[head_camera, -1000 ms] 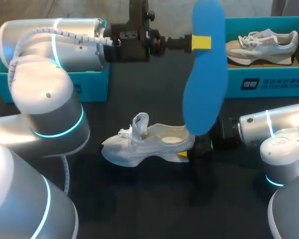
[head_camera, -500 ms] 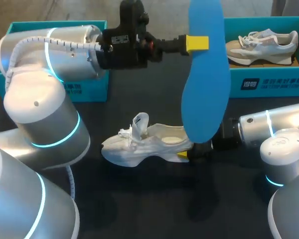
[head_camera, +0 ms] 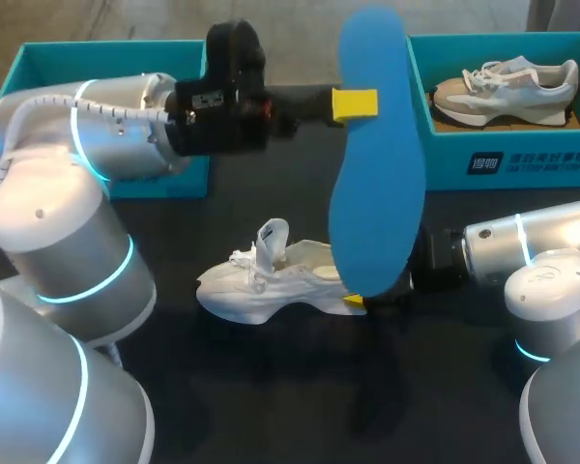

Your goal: Take the shoe out of the shoebox, open the shoe tongue, remove and reinsert the insole, then place the shoe into the shoebox

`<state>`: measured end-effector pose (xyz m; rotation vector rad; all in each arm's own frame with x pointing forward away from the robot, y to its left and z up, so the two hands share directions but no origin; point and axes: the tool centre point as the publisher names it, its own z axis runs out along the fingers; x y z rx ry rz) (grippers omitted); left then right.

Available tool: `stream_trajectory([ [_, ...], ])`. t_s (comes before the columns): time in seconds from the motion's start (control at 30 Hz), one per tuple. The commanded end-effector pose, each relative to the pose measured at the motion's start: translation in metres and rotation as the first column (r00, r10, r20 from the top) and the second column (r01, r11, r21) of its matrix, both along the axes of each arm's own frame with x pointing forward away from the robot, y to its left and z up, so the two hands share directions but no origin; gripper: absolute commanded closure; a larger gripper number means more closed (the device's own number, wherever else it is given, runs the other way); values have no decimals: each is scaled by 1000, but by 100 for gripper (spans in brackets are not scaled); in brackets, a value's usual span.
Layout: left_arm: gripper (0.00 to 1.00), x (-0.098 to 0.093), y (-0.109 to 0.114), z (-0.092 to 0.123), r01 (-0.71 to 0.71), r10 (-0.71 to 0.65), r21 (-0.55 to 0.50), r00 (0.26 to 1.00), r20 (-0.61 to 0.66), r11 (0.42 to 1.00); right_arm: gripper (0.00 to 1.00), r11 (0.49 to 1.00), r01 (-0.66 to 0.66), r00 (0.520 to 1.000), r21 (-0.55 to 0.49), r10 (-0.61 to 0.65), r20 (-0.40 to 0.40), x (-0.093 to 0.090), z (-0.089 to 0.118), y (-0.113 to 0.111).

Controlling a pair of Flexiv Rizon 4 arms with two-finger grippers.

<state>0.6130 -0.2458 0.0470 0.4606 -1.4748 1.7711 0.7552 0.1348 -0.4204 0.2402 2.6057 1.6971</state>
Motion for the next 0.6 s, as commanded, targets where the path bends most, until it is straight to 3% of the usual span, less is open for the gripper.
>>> stream_trajectory([
  [0.03,100,-11,15,-3,-15,15,3,1000,1,1000,100,1000,0,1000,-5,0,-2,2,-2,1],
  [0.6,100,-15,22,-14,-25,25,-7,999,-27,1000,100,1000,0,1000,-5,0,-2,2,-2,1],
])
